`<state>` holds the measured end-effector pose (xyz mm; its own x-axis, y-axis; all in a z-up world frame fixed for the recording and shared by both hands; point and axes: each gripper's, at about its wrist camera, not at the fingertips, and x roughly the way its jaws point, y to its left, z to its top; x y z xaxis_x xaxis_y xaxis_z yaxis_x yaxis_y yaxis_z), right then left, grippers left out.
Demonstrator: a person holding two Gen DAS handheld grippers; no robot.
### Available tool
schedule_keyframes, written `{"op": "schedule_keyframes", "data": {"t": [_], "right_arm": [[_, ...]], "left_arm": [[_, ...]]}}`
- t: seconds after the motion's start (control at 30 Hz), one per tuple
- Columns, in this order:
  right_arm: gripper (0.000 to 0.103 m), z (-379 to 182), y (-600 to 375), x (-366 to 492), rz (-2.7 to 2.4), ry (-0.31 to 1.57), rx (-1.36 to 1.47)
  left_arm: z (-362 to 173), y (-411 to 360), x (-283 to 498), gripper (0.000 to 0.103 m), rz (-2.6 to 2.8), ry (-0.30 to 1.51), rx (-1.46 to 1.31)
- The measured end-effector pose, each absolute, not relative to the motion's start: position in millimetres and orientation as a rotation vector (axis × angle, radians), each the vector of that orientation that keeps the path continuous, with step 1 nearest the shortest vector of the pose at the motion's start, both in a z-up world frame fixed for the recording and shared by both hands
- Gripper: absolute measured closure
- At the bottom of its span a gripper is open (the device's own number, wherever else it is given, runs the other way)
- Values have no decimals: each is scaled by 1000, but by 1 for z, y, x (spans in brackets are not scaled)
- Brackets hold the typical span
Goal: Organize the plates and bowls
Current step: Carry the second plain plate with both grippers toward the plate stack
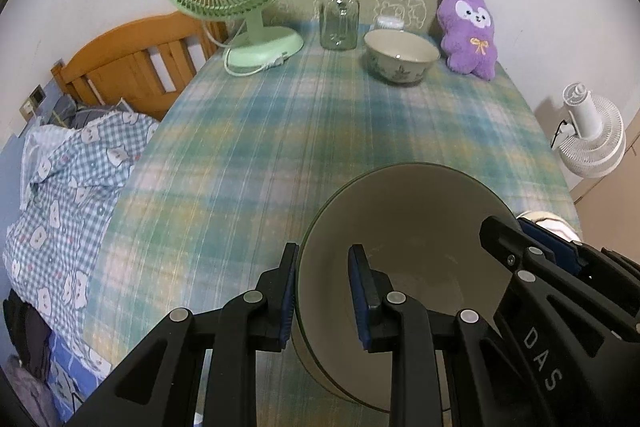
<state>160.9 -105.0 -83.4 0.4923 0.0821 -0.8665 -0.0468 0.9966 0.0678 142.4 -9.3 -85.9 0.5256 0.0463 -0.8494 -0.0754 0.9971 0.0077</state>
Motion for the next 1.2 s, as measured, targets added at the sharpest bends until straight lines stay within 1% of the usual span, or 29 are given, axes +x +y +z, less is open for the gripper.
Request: {"op": "schedule_keyframes", "data": {"t": [0.63, 0.87, 1.1, 1.13, 1.2], "right_arm": [[80, -121, -100, 159, 73, 1128, 58], [80, -123, -96, 162, 68, 1121, 43], [80, -120, -94, 162, 74, 1123, 7], [80, -119, -93, 162, 75, 1124, 6], [80, -115, -94, 163, 79, 1130, 7]], "left_arm": [[-119, -5, 140, 80, 100, 1076, -11], [-117, -2, 138, 80, 95, 1065, -26], [-116, -3, 139, 62, 77, 1076, -30], [-116, -3, 140, 54, 73, 1079, -30], [-110, -5, 141, 43, 74, 1089, -25]]}}
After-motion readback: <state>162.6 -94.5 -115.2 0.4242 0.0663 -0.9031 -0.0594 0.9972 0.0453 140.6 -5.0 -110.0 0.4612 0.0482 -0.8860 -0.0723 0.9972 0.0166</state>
